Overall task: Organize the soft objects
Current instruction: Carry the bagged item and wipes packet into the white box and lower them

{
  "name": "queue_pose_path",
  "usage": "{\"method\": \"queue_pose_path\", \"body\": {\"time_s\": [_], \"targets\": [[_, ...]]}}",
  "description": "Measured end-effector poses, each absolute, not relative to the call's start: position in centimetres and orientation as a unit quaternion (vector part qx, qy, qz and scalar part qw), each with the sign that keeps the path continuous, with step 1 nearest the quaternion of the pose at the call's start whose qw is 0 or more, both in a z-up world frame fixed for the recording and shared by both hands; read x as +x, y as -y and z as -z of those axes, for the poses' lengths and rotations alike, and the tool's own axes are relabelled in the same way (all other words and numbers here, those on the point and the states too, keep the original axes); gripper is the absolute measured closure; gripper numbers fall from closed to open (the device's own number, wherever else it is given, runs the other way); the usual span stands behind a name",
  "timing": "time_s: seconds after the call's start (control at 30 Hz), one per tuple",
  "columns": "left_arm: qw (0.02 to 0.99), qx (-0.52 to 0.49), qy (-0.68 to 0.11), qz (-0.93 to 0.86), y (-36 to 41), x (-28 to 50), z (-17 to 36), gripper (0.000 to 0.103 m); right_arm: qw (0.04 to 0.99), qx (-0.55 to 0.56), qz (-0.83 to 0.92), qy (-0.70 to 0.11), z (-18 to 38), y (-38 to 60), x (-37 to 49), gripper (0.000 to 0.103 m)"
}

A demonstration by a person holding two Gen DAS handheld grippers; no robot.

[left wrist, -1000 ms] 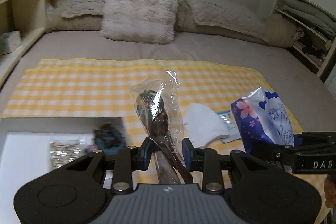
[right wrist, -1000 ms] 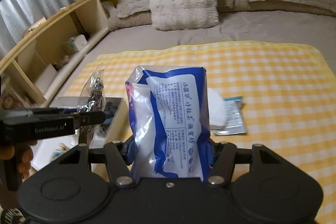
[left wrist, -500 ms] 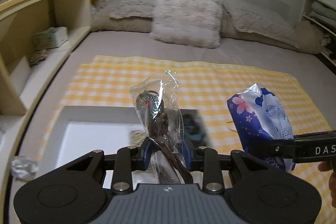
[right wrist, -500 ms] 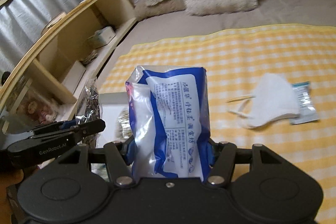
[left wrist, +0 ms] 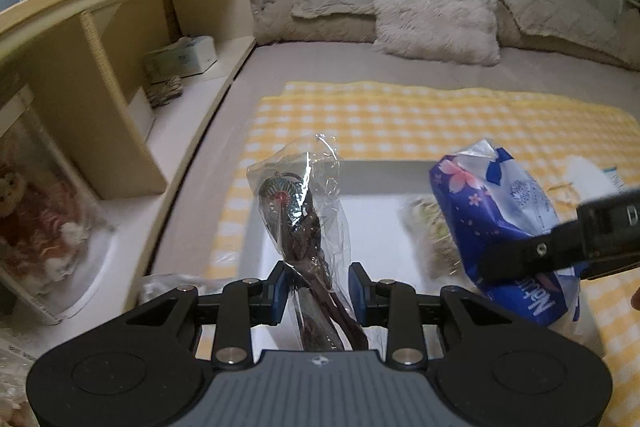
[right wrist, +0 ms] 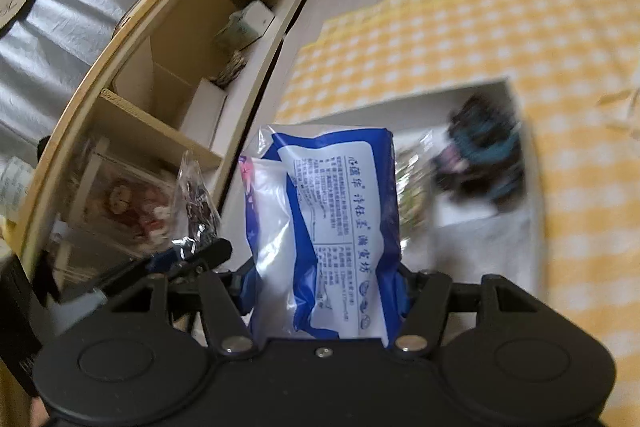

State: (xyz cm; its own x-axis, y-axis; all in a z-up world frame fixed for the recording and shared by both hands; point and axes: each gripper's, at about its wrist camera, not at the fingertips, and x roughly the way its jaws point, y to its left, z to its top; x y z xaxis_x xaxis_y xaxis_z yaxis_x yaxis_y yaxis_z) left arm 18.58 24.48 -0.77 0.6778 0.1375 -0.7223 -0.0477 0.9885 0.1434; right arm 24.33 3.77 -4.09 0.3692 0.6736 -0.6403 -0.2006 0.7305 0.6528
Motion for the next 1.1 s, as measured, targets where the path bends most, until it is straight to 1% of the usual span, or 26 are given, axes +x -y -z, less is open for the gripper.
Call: {"method": "queue_pose_path", "body": {"time_s": [0.3, 0.37, 0.4, 0.43, 0.5, 0.57, 0.6, 0.63, 0.67, 0.7, 0.83, 0.97, 1.03, 1.1], "targets": [[0.901, 0.078, -0.425, -0.03, -27.1, 17.6, 2.7, 0.068, 0.727, 0.327, -0.287, -0.531, 7.2, -9.3, 24.7, 0.039], [0.898, 0.085, -0.431, -0.028, -27.2, 17.7, 3.2, 0.068, 0.719, 0.34, -0.286, -0.535, 7.8, -10.0, 24.7, 0.037], [0.896, 0.086, -0.435, -0.027, -27.4, 17.7, 3.4, 0.068, 0.714, 0.345, -0.287, -0.537, 8.1, -10.5, 24.8, 0.032], [0.894, 0.088, -0.439, -0.027, -27.5, 17.8, 3.6, 0.068, 0.712, 0.347, -0.286, -0.539, 8.2, -10.9, 25.0, 0.024], [0.891, 0.089, -0.445, -0.026, -27.9, 18.0, 4.0, 0.068, 0.71, 0.346, -0.29, -0.541, 8.2, -11.5, 25.1, 0.015], [0.888, 0.094, -0.45, -0.023, -28.0, 18.2, 4.3, 0.068, 0.712, 0.328, -0.294, -0.547, 7.9, -11.9, 25.3, 0.015], [0.886, 0.097, -0.452, -0.023, -28.0, 18.3, 4.4, 0.068, 0.712, 0.323, -0.298, -0.548, 7.8, -11.8, 25.4, 0.017], [0.884, 0.102, -0.456, -0.022, -28.0, 18.5, 4.6, 0.068, 0.71, 0.322, -0.303, -0.548, 7.8, -11.7, 25.5, 0.024], [0.882, 0.106, -0.459, -0.021, -28.0, 18.7, 4.8, 0.068, 0.708, 0.322, -0.304, -0.551, 7.7, -11.6, 25.5, 0.028], [0.879, 0.11, -0.463, -0.02, -27.9, 18.9, 4.9, 0.068, 0.706, 0.32, -0.306, -0.552, 7.7, -11.3, 25.6, 0.036], [0.864, 0.139, -0.485, -0.013, -27.1, 19.8, 5.8, 0.068, 0.717, 0.283, -0.314, -0.554, 7.6, -11.0, 25.8, 0.053], [0.85, 0.158, -0.502, -0.015, -26.4, 20.4, 6.4, 0.069, 0.731, 0.23, -0.324, -0.554, 7.5, -11.9, 25.1, 0.063], [0.844, 0.178, -0.505, -0.01, -25.8, 20.5, 6.9, 0.069, 0.742, 0.198, -0.321, -0.555, 7.6, -12.3, 24.6, 0.07], [0.84, 0.185, -0.511, -0.003, -25.5, 20.6, 7.3, 0.069, 0.743, 0.174, -0.322, -0.56, 7.8, -12.6, 24.2, 0.071]]}}
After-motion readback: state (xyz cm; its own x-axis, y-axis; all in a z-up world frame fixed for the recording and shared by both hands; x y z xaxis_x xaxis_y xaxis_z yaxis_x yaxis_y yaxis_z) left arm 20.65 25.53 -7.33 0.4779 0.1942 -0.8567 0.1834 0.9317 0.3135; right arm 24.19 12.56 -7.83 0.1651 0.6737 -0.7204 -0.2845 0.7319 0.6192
